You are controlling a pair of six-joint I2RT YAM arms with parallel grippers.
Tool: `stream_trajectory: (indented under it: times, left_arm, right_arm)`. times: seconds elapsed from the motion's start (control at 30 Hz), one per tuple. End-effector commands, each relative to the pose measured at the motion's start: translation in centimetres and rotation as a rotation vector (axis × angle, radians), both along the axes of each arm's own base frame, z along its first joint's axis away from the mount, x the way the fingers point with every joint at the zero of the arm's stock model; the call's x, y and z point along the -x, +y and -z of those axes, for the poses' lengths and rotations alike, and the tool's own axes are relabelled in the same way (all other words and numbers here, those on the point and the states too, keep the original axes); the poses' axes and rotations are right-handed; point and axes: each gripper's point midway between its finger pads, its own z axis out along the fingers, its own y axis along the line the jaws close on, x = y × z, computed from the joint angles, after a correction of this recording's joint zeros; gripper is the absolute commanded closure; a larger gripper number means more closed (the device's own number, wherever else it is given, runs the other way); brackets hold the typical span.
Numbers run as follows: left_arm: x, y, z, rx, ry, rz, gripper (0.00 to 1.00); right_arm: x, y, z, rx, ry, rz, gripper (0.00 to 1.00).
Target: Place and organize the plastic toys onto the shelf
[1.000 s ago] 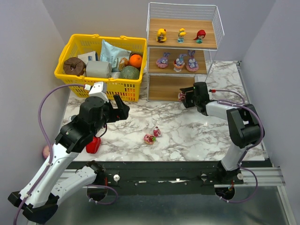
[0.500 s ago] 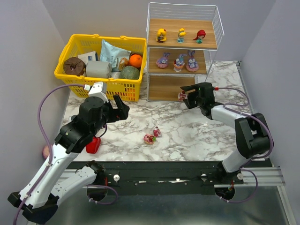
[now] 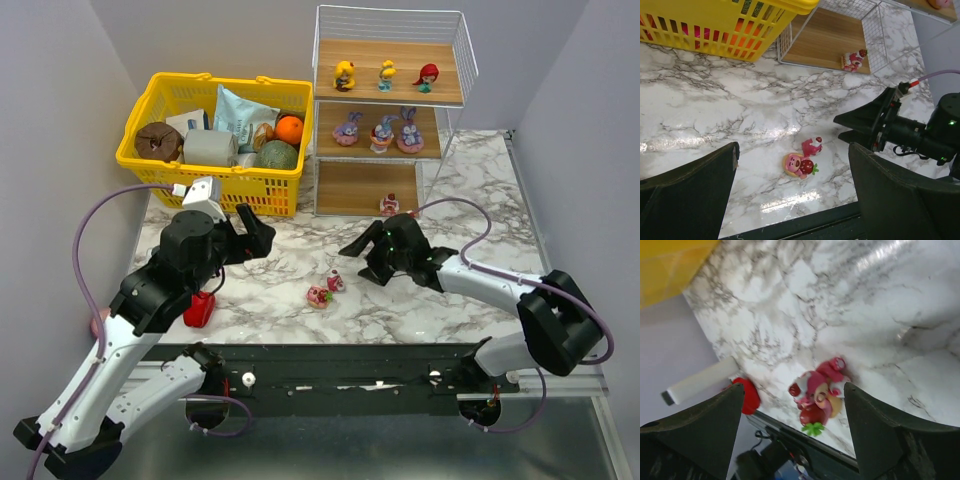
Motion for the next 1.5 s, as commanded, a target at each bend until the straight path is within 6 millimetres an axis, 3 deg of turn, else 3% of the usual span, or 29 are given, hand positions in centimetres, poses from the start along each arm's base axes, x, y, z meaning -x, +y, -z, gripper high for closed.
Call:
stream_trajectory:
  times: [0.0,0.47,0.67,1.0,1.3,1.47]
  left_arm:
    - [0.7,-0.2,-0.1,0.027,0.006,0.022,0.01]
    - [1.0,0.4,0.4,0.034,0.015,-0.006,0.01]
    - [1.1,0.5,0.7,0.033,0.019,-0.007,0.01]
    - [1.4,0.9,1.1,0.016,0.026,-0.012,0.01]
    - [1.6,1.3,1.0,-0.004,0.018,-0.012,0.01]
    - [1.6,1.3,0.8,-0.012,0.013,-0.007,0.01]
  right_arm:
    - [2.5,0.1,2.6,0.079,0.055,-0.107,0.12]
    - [3.6,4.1,2.4,0.076,0.045,-0.274,0.14]
    - [3.7,4.3,3.6,0.088,0.085,-0.278,0.19]
    - [3.9,4.5,4.0,0.093,0.114,-0.265,0.45]
    - [4.2,4.7,3.7,0.111,0.168,-0.253,0.45]
    - [4.0,5.0,3.7,0.104,0.197,-0.216,0.51]
